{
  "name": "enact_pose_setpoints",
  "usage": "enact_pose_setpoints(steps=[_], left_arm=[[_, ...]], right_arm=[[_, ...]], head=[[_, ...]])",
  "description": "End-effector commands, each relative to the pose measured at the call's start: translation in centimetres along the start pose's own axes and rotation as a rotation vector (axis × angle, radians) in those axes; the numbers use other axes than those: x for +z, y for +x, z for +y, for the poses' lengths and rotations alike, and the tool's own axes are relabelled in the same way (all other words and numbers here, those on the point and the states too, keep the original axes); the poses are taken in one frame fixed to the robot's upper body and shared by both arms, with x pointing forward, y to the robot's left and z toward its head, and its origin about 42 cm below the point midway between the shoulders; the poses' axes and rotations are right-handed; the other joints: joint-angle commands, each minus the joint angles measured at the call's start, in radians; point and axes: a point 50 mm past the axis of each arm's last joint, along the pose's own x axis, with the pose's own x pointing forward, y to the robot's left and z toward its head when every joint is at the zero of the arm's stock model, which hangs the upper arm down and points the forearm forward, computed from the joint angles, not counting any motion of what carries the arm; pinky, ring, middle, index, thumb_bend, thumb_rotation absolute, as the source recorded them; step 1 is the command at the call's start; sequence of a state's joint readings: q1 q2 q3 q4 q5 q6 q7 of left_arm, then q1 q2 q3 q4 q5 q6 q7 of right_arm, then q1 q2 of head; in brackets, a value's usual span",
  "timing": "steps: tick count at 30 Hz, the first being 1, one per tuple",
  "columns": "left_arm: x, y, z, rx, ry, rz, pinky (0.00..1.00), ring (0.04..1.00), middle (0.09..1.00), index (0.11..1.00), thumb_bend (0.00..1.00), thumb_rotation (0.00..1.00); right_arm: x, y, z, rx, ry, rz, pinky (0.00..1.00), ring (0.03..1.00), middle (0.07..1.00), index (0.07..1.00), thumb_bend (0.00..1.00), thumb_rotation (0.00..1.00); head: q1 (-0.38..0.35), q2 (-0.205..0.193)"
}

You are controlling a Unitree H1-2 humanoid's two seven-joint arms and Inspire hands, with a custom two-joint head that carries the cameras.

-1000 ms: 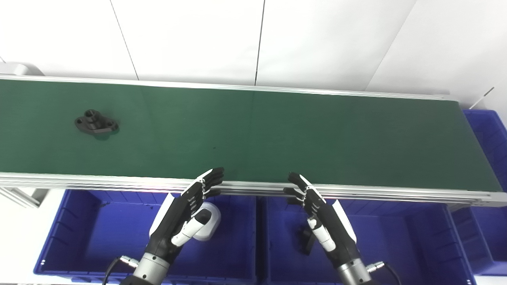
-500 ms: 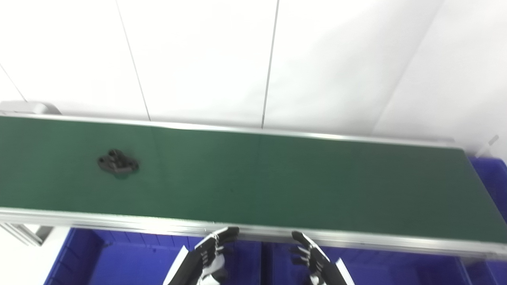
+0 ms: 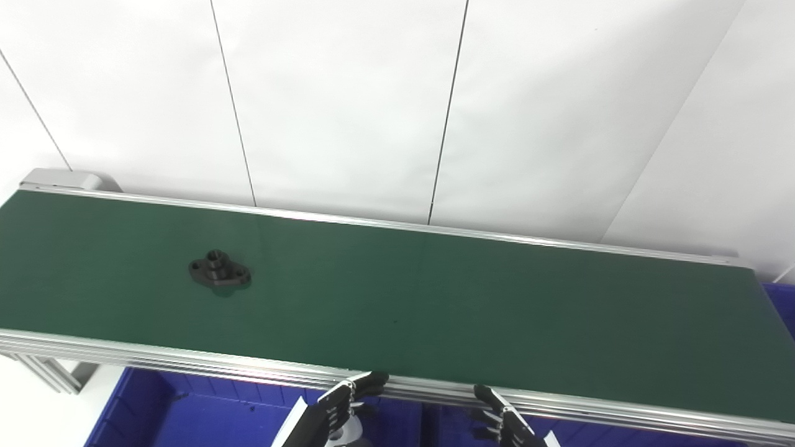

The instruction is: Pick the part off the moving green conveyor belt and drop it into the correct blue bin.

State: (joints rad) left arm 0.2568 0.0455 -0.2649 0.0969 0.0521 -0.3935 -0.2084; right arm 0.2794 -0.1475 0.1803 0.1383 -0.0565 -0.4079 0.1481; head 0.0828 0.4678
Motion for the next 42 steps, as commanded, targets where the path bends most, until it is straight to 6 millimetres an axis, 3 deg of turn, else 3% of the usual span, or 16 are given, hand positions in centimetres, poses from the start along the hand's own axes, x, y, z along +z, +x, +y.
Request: enact_pose_setpoints(steps=[1, 15, 20, 28, 34, 42], left_arm=[[0.9, 0.7, -0.3, -0.001, -0.003, -0.056, 0.75, 0.846, 0.855, 0.805, 0.74, 0.69], [0.9, 0.8, -0.2, -0.002, 0.014, -0.056, 0.74, 0.843, 0.854, 0.807, 0.72, 0.7], [0.8, 0.9, -0.3, -0.002, 0.011, -0.054, 0.75, 0.847, 0.857, 0.808, 0.72, 0.69], [0.9, 0.8, -0.2, -0.008, 0.017, -0.052, 0.74, 0.844, 0.856, 0.808, 0.73, 0.71], [0.9, 0.8, -0.2, -0.015, 0.015, -0.059, 0.74, 0.846, 0.859, 0.81, 0.73, 0.7], [0.8, 1.1, -0.3, -0.017, 0.022, -0.066, 0.73, 0.841, 0.857, 0.805, 0.72, 0.7]], right_arm=[[1.0, 0.2, -0.2, -0.004, -0.007, -0.084, 0.74, 0.844, 0.927, 0.911, 0.79, 0.98], [1.1, 0.5, -0.3, -0.01, 0.001, -0.094, 0.75, 0.833, 0.922, 0.908, 0.78, 0.96], [2.3, 0.4, -0.5, -0.044, 0.003, -0.135, 0.74, 0.827, 0.905, 0.896, 0.8, 0.91], [7.4, 0.5, -1.4, -0.101, -0.17, -0.315, 0.75, 0.841, 0.882, 0.892, 0.79, 0.89], [11.1, 1.0, -1.7, -0.156, -0.276, -0.481, 0.74, 0.861, 0.884, 0.875, 0.88, 0.9], [14.6, 4.1, -3.0, -0.212, -0.311, -0.644, 0.71, 0.836, 0.883, 0.894, 0.91, 0.93]], head=[[0.003, 0.002], [-0.005, 0.007], [-0.004, 0.006], [-0.019, 0.01], [-0.031, 0.01], [-0.035, 0.0]])
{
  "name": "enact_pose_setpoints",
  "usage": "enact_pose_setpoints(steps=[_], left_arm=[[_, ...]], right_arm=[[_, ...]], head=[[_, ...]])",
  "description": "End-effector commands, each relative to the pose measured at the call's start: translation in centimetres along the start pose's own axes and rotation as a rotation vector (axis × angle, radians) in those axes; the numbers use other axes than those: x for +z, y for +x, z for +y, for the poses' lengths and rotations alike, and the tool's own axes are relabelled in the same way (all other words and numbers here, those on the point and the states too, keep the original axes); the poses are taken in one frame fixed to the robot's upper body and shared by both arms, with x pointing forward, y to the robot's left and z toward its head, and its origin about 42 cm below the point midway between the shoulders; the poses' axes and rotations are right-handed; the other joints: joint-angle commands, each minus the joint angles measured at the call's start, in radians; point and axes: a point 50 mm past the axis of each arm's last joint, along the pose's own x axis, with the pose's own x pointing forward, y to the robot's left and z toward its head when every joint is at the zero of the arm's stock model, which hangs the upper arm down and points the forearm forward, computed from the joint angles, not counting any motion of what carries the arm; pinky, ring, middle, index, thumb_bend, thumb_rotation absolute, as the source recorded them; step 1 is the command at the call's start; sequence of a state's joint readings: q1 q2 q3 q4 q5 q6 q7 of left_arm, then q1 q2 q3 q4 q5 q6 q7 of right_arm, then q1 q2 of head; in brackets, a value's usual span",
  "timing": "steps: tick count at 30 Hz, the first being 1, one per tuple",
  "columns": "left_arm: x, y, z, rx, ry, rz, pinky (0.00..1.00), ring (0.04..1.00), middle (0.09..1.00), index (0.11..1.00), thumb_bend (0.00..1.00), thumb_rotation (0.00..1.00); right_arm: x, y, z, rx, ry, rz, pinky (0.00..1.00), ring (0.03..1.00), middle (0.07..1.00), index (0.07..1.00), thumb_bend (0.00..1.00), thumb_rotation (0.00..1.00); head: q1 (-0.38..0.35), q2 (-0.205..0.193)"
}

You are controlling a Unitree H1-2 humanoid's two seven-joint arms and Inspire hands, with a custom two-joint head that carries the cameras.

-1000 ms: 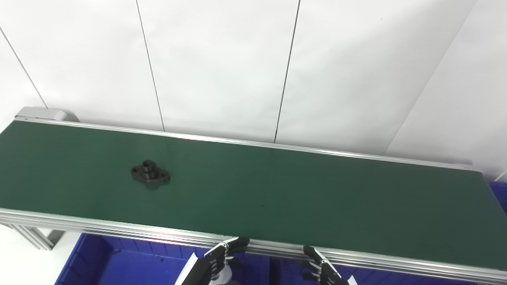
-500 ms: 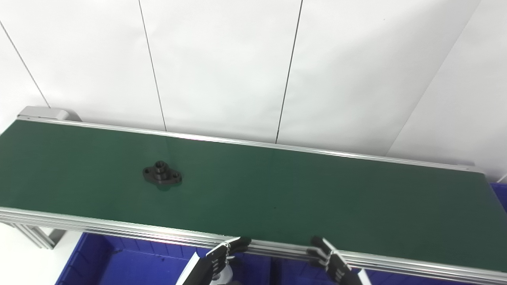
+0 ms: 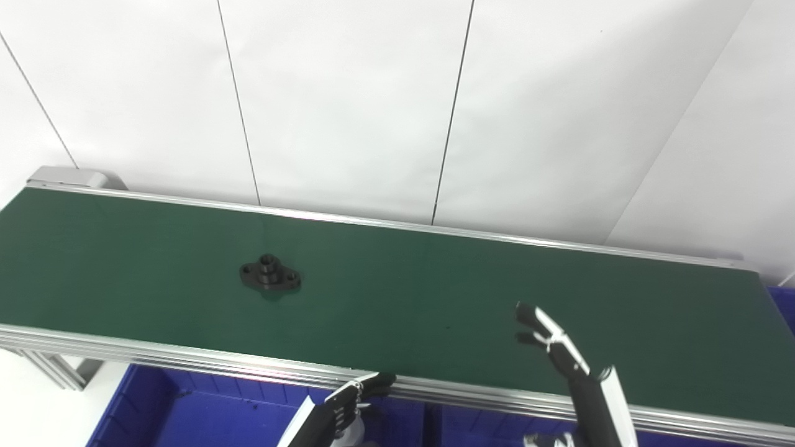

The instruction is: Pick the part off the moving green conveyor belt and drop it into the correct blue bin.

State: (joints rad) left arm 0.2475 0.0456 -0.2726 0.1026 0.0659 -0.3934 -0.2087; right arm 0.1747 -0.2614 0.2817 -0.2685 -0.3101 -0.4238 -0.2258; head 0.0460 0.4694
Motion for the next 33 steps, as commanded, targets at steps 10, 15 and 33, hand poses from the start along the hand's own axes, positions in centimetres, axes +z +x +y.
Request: enact_pose_setpoints(steps=[10, 15, 33], left_arm=[[0.6, 1.2, -0.6, -0.01, 0.012, -0.068, 0.72, 0.833, 0.853, 0.804, 0.72, 0.7], [0.7, 1.2, -0.7, -0.014, 0.019, -0.072, 0.72, 0.83, 0.851, 0.803, 0.73, 0.7], [0.6, 1.4, -0.7, -0.032, 0.023, -0.069, 0.71, 0.832, 0.852, 0.806, 0.72, 0.69]], right_arm=[[-1.2, 7.0, -2.5, -0.011, -0.089, -0.134, 0.76, 0.862, 0.899, 0.894, 0.9, 0.87], [-1.9, 10.1, -2.5, 0.003, -0.182, -0.11, 0.75, 0.863, 0.891, 0.876, 0.87, 0.83], [-3.1, 20.3, 3.2, 0.214, -0.555, 0.049, 0.72, 0.846, 0.885, 0.903, 0.92, 0.76]], head=[[0.01, -0.011], [0.008, -0.011], [-0.002, -0.032]])
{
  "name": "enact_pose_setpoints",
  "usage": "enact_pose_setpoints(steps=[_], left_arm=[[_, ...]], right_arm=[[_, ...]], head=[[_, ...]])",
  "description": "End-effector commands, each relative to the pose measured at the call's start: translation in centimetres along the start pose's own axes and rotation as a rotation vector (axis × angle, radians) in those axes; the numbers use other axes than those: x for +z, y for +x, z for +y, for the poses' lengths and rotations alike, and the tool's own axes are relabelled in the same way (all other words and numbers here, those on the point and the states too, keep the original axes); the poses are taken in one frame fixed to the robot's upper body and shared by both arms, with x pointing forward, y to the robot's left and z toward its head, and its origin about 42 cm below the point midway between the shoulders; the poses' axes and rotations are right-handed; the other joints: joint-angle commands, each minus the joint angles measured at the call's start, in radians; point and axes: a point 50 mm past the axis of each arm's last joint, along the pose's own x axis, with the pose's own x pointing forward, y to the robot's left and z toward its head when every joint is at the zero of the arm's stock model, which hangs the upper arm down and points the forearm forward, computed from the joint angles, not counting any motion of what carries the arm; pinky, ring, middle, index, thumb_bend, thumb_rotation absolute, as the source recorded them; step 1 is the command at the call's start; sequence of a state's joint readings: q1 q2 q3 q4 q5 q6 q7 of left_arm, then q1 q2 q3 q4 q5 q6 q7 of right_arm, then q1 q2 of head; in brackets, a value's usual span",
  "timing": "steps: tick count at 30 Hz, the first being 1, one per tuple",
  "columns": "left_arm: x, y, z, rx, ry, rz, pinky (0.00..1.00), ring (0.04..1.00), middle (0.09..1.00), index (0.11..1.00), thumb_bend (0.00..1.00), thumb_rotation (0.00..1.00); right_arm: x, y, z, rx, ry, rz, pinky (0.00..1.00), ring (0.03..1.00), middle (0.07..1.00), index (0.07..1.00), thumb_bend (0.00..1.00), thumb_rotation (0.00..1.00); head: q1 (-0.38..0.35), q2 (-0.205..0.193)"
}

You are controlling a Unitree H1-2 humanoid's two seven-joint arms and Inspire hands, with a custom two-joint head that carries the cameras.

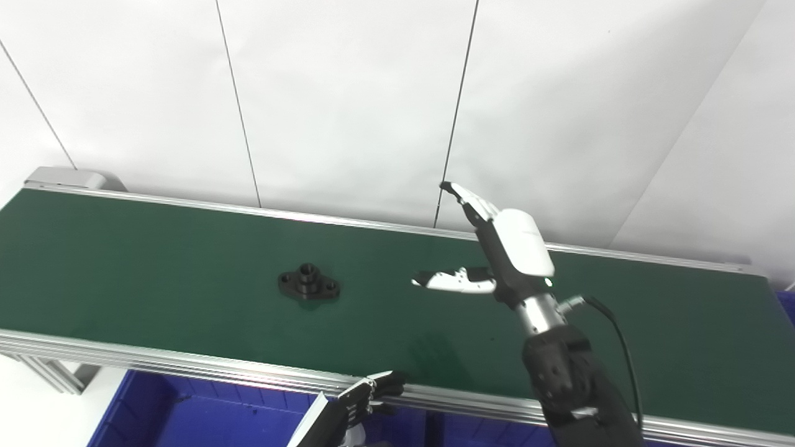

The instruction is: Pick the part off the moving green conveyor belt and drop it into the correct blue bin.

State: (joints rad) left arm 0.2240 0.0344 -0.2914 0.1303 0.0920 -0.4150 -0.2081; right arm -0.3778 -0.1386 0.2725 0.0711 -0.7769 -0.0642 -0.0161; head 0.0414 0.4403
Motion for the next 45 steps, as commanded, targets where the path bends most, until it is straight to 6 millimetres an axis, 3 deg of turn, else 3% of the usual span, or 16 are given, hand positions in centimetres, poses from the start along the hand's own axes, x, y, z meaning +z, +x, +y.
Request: enact_pose_setpoints(steps=[1, 14, 26, 33, 42, 45], left_arm=[[0.6, 0.5, 0.0, 0.001, 0.006, -0.051, 0.72, 0.833, 0.853, 0.806, 0.72, 0.69], [0.9, 0.8, -0.6, 0.006, 0.028, -0.066, 0.71, 0.831, 0.85, 0.798, 0.7, 0.69], [1.2, 0.9, -0.8, 0.002, 0.041, -0.075, 0.73, 0.84, 0.856, 0.808, 0.69, 0.7], [1.3, 0.8, -1.0, 0.008, 0.037, -0.074, 0.69, 0.82, 0.85, 0.801, 0.7, 0.7], [1.4, 0.8, -1.4, 0.01, 0.034, -0.079, 0.68, 0.813, 0.848, 0.799, 0.7, 0.7], [1.5, 0.9, -1.6, 0.011, 0.026, -0.076, 0.68, 0.816, 0.85, 0.803, 0.72, 0.7]], right_arm=[[0.9, 2.2, -0.7, -0.014, -0.053, -0.021, 0.73, 0.845, 0.884, 0.902, 0.92, 0.76], [1.0, 6.4, 3.4, 0.1, -0.217, -0.041, 0.74, 0.804, 0.831, 0.878, 0.96, 0.69], [1.8, 7.5, 6.0, 0.197, -0.235, -0.005, 0.7, 0.78, 0.816, 0.874, 0.95, 0.68], [2.4, 8.0, 7.4, 0.255, -0.288, -0.004, 0.61, 0.728, 0.79, 0.846, 0.96, 0.69], [2.4, 7.6, 9.5, 0.32, -0.319, 0.024, 0.59, 0.706, 0.768, 0.838, 0.96, 0.7], [2.2, 7.5, 10.3, 0.352, -0.347, 0.049, 0.54, 0.641, 0.725, 0.827, 0.96, 0.68]], head=[[0.004, -0.004], [0.024, -0.003], [0.028, 0.001], [0.04, 0.006], [0.051, 0.013], [0.052, 0.015]])
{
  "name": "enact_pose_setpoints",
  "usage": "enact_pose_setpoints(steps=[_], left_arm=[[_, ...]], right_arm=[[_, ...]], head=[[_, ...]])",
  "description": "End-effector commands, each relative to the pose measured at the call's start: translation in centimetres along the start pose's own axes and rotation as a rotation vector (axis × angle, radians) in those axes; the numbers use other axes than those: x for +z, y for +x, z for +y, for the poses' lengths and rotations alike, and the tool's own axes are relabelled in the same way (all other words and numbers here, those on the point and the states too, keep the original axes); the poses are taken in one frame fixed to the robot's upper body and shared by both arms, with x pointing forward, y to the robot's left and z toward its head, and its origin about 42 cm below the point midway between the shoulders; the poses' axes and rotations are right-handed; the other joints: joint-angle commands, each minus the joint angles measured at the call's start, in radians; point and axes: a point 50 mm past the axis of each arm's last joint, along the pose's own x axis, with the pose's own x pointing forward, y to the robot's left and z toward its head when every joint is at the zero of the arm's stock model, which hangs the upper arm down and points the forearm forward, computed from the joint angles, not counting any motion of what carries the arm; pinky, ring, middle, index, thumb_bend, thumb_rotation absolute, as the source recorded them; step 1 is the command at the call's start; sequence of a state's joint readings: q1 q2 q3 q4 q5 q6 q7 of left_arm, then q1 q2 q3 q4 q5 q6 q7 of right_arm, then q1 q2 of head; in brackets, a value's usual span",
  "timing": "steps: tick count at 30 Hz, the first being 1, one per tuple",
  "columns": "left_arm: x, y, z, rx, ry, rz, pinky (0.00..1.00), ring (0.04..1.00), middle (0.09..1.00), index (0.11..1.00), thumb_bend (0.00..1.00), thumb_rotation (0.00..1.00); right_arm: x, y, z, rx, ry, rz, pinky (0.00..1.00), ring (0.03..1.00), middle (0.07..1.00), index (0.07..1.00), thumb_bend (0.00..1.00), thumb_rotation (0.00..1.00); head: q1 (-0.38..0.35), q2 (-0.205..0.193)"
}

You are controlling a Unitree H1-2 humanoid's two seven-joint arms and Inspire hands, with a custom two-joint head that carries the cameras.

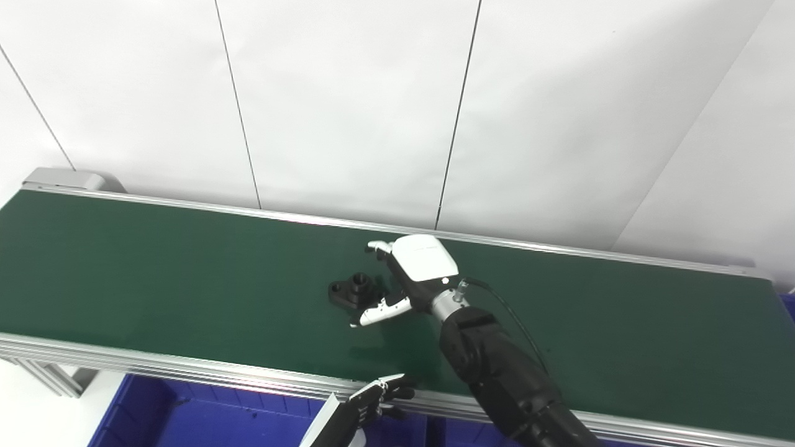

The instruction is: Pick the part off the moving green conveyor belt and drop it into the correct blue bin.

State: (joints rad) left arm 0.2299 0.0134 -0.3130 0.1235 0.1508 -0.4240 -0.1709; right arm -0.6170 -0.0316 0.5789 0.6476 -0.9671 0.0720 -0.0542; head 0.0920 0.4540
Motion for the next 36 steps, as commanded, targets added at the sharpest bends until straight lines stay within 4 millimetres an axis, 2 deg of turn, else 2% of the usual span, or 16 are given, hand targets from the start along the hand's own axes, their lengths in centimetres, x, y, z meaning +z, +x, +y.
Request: enact_pose_setpoints(steps=[1, 4, 6, 7, 8, 9, 10, 11, 12, 13, 17, 21, 24, 26, 34, 36], left_arm=[[1.2, 0.5, -0.4, 0.01, -0.003, -0.063, 0.68, 0.816, 0.851, 0.804, 0.72, 0.7], [1.3, 0.6, -0.4, 0.015, -0.007, -0.071, 0.68, 0.813, 0.846, 0.796, 0.7, 0.69], [1.4, 0.6, -0.4, 0.018, -0.011, -0.072, 0.69, 0.813, 0.845, 0.793, 0.7, 0.69], [1.4, 0.6, -0.4, 0.018, -0.011, -0.073, 0.69, 0.814, 0.846, 0.793, 0.69, 0.69], [1.5, 0.5, -0.4, 0.016, -0.01, -0.072, 0.69, 0.815, 0.846, 0.793, 0.69, 0.68], [1.5, 0.5, -0.4, 0.014, -0.009, -0.071, 0.69, 0.816, 0.848, 0.794, 0.69, 0.68], [1.5, 0.5, -0.3, 0.013, -0.007, -0.072, 0.69, 0.816, 0.848, 0.795, 0.68, 0.68], [1.5, 0.5, -0.3, 0.013, -0.006, -0.072, 0.69, 0.816, 0.847, 0.795, 0.68, 0.69], [1.5, 0.5, -0.3, 0.013, -0.005, -0.072, 0.69, 0.816, 0.847, 0.794, 0.68, 0.69], [1.5, 0.5, -0.3, 0.013, -0.005, -0.071, 0.69, 0.817, 0.847, 0.794, 0.68, 0.69], [1.5, 0.4, -0.2, 0.012, -0.007, -0.068, 0.69, 0.817, 0.846, 0.792, 0.68, 0.68], [1.5, 0.4, -0.2, 0.011, 0.0, -0.059, 0.71, 0.822, 0.849, 0.797, 0.68, 0.69], [1.5, 0.5, -0.2, 0.009, 0.001, -0.067, 0.71, 0.823, 0.847, 0.798, 0.67, 0.68], [1.4, 0.5, -0.3, 0.008, -0.002, -0.068, 0.71, 0.826, 0.849, 0.801, 0.66, 0.68], [1.5, 0.3, -0.2, 0.006, -0.002, -0.066, 0.72, 0.831, 0.852, 0.808, 0.65, 0.68], [1.6, 0.3, -0.2, 0.006, -0.001, -0.067, 0.73, 0.834, 0.853, 0.809, 0.66, 0.68]], right_arm=[[1.1, 1.5, -2.0, -0.043, -0.042, 0.007, 0.54, 0.639, 0.724, 0.825, 0.96, 0.67], [0.5, 1.5, -1.0, -0.009, -0.065, 0.037, 0.53, 0.614, 0.698, 0.779, 0.9, 0.62], [0.1, 1.5, -0.5, 0.018, -0.075, 0.053, 0.51, 0.576, 0.657, 0.739, 0.83, 0.54], [-0.1, 1.5, -0.4, 0.033, -0.078, 0.061, 0.45, 0.52, 0.606, 0.728, 0.74, 0.47], [-0.3, 1.5, -0.1, 0.041, -0.066, 0.065, 0.43, 0.501, 0.589, 0.724, 0.71, 0.44], [-0.4, 1.4, 0.0, 0.044, -0.057, 0.068, 0.31, 0.374, 0.463, 0.689, 0.64, 0.34], [-0.6, 1.4, 0.2, 0.049, -0.045, 0.074, 0.3, 0.361, 0.451, 0.686, 0.64, 0.33], [-0.8, 1.4, 0.4, 0.052, -0.038, 0.079, 0.24, 0.297, 0.392, 0.66, 0.6, 0.27], [-0.9, 1.4, 0.5, 0.053, -0.035, 0.08, 0.21, 0.266, 0.362, 0.619, 0.57, 0.22], [-1.0, 1.4, 0.6, 0.053, -0.033, 0.08, 0.18, 0.24, 0.335, 0.535, 0.52, 0.17], [-1.0, 1.1, 0.7, 0.048, -0.024, 0.08, 0.14, 0.194, 0.289, 0.497, 0.51, 0.14], [-1.2, 1.1, 0.8, 0.074, -0.036, 0.099, 0.18, 0.246, 0.345, 0.493, 0.5, 0.13], [-1.5, 1.0, 0.8, 0.09, -0.044, 0.108, 0.19, 0.253, 0.35, 0.493, 0.51, 0.13], [-1.7, 0.9, 0.7, 0.1, -0.038, 0.113, 0.2, 0.271, 0.46, 0.491, 0.52, 0.01], [-1.8, 0.4, 0.7, 0.147, -0.041, 0.104, 0.26, 0.355, 0.459, 0.509, 0.52, 0.0], [-1.7, 0.3, 0.7, 0.155, -0.031, 0.106, 0.26, 0.349, 0.475, 0.497, 0.52, 0.0]], head=[[0.003, 0.002], [0.003, 0.005], [0.002, 0.008], [0.002, 0.008], [0.004, 0.009], [0.004, 0.009], [0.006, 0.011], [0.006, 0.011], [0.006, 0.013], [0.006, 0.013], [0.003, 0.017], [-0.001, 0.02], [0.0, 0.023], [0.0, 0.023], [-0.004, 0.03], [-0.009, 0.032]])
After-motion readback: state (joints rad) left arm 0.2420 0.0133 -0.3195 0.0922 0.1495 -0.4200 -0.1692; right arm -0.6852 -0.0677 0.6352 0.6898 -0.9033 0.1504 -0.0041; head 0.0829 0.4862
